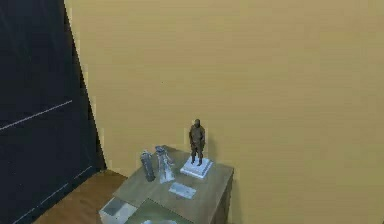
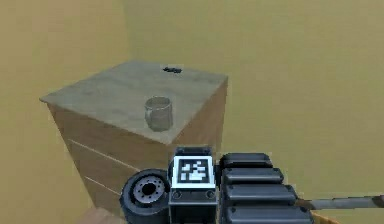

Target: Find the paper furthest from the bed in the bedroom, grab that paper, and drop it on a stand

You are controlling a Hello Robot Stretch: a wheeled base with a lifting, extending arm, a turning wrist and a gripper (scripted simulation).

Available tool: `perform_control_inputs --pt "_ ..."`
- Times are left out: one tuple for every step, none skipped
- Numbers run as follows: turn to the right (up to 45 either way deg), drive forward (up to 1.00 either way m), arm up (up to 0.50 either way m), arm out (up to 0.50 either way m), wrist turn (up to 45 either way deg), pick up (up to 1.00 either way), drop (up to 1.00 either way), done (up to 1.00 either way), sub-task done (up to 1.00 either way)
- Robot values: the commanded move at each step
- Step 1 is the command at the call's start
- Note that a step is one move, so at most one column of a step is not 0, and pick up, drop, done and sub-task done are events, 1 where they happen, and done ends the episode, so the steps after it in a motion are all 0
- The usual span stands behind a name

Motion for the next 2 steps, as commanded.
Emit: perform_control_inputs --pt "45.0 0.00 0.00 0.00 0.0 0.00 0.00 0.00 0.00" --pt "45.0 0.00 0.00 0.00 0.0 0.00 0.00 0.00 0.00"
